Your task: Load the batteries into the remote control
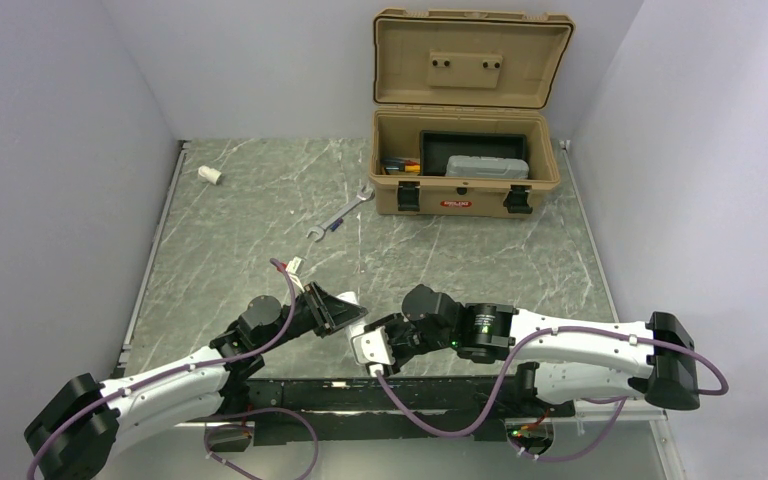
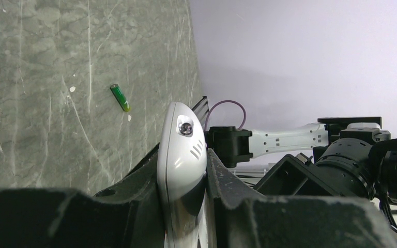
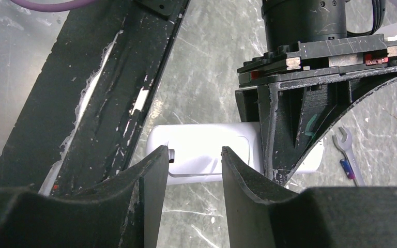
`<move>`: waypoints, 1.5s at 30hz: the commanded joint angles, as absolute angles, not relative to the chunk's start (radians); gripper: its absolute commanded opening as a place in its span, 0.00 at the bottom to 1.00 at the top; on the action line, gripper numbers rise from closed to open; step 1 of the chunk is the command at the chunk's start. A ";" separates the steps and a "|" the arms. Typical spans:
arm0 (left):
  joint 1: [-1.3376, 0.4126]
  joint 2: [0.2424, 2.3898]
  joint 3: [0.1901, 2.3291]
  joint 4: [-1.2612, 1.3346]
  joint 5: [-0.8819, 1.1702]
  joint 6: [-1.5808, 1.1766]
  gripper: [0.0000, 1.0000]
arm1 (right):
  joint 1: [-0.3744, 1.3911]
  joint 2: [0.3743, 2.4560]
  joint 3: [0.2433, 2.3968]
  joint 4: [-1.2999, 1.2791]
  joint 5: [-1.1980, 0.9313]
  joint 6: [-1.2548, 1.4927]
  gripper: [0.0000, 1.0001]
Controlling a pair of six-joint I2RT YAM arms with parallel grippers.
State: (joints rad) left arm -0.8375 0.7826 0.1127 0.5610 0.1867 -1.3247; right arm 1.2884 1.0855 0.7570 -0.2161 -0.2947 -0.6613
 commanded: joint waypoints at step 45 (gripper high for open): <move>-0.842 0.657 0.138 0.367 0.076 -1.248 0.00 | 1.296 0.877 0.565 0.187 0.048 0.011 0.44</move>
